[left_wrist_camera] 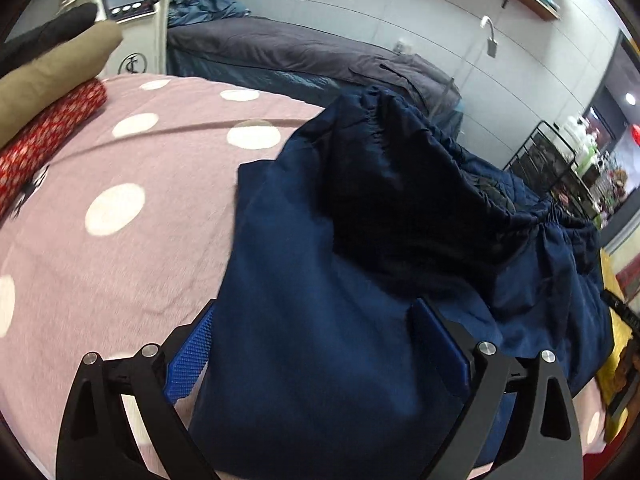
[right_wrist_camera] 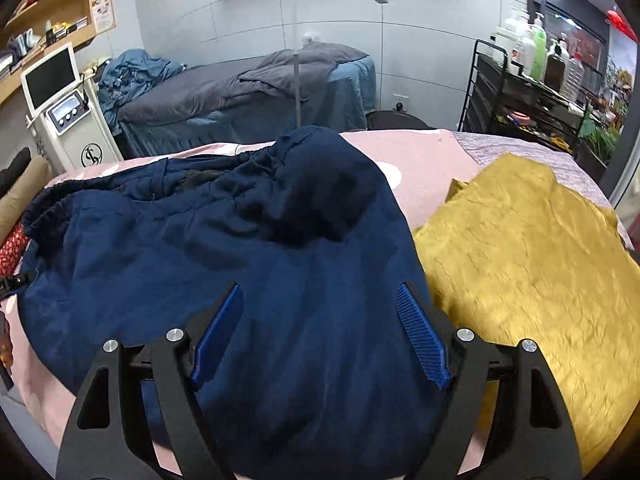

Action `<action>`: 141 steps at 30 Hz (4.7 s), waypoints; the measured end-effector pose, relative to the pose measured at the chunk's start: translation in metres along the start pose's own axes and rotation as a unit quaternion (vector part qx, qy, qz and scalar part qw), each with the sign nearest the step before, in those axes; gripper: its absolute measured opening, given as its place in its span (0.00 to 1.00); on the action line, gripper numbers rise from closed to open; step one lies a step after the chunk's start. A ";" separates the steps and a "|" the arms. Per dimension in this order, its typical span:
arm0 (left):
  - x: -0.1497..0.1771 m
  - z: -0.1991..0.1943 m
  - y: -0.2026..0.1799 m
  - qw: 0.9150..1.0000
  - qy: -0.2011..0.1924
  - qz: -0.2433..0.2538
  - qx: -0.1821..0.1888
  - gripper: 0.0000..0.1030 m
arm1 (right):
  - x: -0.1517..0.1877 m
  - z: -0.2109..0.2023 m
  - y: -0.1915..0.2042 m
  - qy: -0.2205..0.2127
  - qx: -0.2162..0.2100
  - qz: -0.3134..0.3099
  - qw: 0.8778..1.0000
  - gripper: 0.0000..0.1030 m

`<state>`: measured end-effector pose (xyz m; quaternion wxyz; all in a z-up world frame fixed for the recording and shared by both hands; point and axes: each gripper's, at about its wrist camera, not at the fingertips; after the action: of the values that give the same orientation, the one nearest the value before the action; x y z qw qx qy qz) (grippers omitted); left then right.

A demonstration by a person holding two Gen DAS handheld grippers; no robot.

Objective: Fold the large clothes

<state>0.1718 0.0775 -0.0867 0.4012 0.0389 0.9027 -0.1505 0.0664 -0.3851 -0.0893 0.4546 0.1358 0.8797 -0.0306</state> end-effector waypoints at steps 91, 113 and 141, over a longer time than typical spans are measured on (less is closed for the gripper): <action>-0.043 0.117 -0.105 0.983 0.033 0.171 -0.067 0.94 | -0.014 0.093 0.053 0.016 -0.007 -0.056 0.998 0.83; 0.071 -0.046 -0.028 0.999 0.026 0.011 -0.031 0.94 | 0.078 -0.045 -0.081 0.058 -0.078 0.174 0.980 0.88; 0.005 -0.031 0.000 1.000 0.012 0.002 0.027 0.94 | 0.044 0.068 -0.036 0.168 -0.100 0.197 0.961 0.94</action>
<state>0.1467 0.0866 -0.0711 0.3890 0.0535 0.9031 -0.1739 0.0862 -0.4225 -0.1670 0.3085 0.2632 0.8980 0.1707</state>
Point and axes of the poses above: each gripper's, at about its wrist camera, not at the fingertips, and z roughly the way its jaws point, y to its left, x to its underside, and after that the axes turned 12 degrees about -y, right-handed
